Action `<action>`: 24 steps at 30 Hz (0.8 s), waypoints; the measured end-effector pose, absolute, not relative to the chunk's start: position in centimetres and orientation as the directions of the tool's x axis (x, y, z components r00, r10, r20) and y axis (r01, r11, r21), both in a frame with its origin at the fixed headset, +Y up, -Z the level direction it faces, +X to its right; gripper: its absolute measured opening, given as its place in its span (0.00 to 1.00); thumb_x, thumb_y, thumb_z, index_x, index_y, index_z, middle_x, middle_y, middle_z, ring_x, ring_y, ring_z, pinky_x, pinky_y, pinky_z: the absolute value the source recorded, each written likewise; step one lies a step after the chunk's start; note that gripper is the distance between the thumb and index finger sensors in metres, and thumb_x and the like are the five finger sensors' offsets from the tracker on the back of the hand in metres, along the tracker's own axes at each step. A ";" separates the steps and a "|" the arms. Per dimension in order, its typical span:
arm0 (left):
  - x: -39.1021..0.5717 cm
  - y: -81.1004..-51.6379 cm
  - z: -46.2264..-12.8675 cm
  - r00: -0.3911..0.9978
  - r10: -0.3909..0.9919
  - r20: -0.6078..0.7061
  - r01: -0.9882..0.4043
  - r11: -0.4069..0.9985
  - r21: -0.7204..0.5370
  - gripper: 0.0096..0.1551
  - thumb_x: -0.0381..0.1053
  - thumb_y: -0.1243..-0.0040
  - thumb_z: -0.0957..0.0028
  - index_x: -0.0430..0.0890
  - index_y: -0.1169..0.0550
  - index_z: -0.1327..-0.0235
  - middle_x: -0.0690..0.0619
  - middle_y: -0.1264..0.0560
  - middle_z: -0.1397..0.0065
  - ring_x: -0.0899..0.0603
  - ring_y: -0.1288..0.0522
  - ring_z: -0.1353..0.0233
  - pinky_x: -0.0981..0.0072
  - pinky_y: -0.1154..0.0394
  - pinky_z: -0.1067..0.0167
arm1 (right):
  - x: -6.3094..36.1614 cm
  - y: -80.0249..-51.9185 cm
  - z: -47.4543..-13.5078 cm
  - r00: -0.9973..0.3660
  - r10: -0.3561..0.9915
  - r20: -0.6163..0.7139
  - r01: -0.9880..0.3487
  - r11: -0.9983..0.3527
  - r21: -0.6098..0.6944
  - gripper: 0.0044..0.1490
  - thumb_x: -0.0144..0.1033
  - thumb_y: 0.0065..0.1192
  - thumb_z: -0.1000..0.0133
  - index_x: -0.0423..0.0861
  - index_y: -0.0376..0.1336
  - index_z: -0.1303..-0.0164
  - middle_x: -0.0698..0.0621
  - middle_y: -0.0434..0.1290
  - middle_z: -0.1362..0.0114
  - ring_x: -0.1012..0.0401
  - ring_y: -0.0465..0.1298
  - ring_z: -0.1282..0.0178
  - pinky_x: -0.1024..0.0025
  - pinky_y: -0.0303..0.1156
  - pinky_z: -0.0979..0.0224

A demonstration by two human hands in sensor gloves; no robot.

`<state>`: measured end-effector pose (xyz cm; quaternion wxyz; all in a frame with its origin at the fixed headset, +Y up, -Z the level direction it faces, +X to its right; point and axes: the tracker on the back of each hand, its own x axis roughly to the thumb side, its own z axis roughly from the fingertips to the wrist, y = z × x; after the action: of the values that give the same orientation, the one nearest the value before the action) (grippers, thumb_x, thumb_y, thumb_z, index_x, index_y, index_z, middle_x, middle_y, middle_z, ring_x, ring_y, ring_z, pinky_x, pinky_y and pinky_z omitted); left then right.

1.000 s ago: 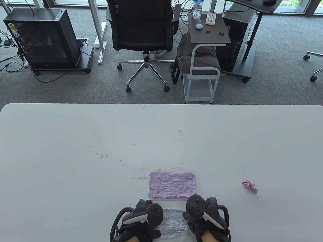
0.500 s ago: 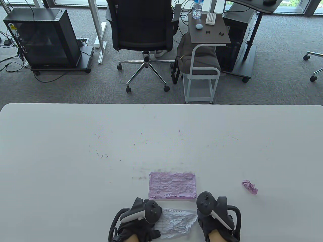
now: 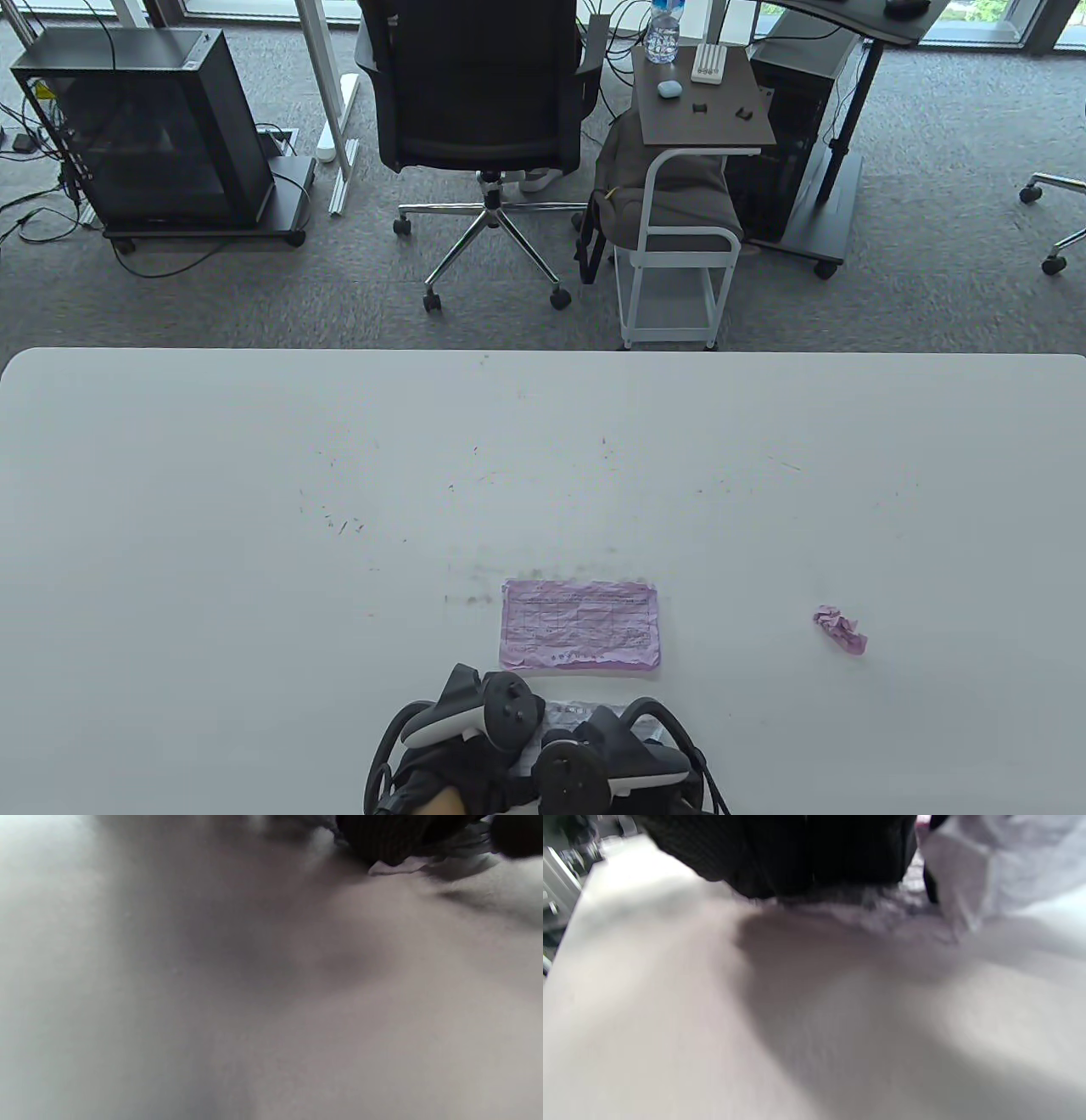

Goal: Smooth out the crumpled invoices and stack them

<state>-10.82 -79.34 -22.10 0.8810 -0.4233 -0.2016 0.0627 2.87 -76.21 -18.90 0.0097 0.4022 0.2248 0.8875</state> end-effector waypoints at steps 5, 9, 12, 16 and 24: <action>-10.8 -79.3 -22.1 0.912 0.280 0.299 0.062 0.628 -0.775 0.48 0.58 0.46 0.37 0.53 0.64 0.24 0.41 0.79 0.27 0.25 0.80 0.28 0.27 0.64 0.37 | 4.3 -76.1 -19.9 -0.762 0.275 0.586 0.102 -0.842 0.529 0.28 0.52 0.57 0.38 0.48 0.64 0.34 0.44 0.63 0.25 0.45 0.66 0.32 0.37 0.71 0.39; -10.7 -79.3 -22.1 0.912 0.281 0.298 0.061 0.627 -0.776 0.48 0.58 0.46 0.37 0.54 0.64 0.24 0.41 0.79 0.27 0.25 0.80 0.28 0.27 0.64 0.36 | 5.9 -76.2 -20.8 -0.834 0.290 0.469 0.073 -0.785 0.615 0.24 0.54 0.57 0.38 0.49 0.69 0.43 0.47 0.71 0.35 0.48 0.73 0.39 0.35 0.72 0.42; -10.8 -79.2 -22.1 0.913 0.278 0.298 0.063 0.626 -0.777 0.48 0.59 0.46 0.37 0.54 0.64 0.24 0.42 0.79 0.27 0.25 0.80 0.28 0.27 0.64 0.36 | 6.8 -76.4 -21.3 -0.868 0.268 0.418 0.071 -0.766 0.638 0.21 0.55 0.57 0.38 0.51 0.71 0.48 0.48 0.74 0.39 0.50 0.75 0.43 0.35 0.72 0.42; -10.8 -79.3 -22.1 0.913 0.281 0.296 0.059 0.627 -0.777 0.48 0.59 0.46 0.37 0.54 0.64 0.24 0.42 0.79 0.27 0.26 0.80 0.28 0.27 0.64 0.36 | 8.3 -76.7 -21.7 -0.910 0.242 0.336 0.049 -0.743 0.667 0.20 0.56 0.57 0.38 0.52 0.73 0.54 0.49 0.76 0.43 0.51 0.76 0.46 0.34 0.71 0.43; -10.9 -79.3 -22.1 0.910 0.287 0.299 0.052 0.637 -0.769 0.48 0.59 0.45 0.37 0.54 0.63 0.23 0.42 0.78 0.27 0.26 0.79 0.28 0.27 0.64 0.36 | 11.1 -76.4 -22.5 -0.939 0.238 0.250 -0.005 -0.734 0.679 0.23 0.57 0.56 0.38 0.49 0.75 0.58 0.47 0.80 0.50 0.52 0.80 0.52 0.40 0.76 0.44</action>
<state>-10.90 -79.31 -22.08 0.8821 -0.4207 -0.2013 0.0665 11.08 -76.37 -22.55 0.0663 0.1622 0.3588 0.9168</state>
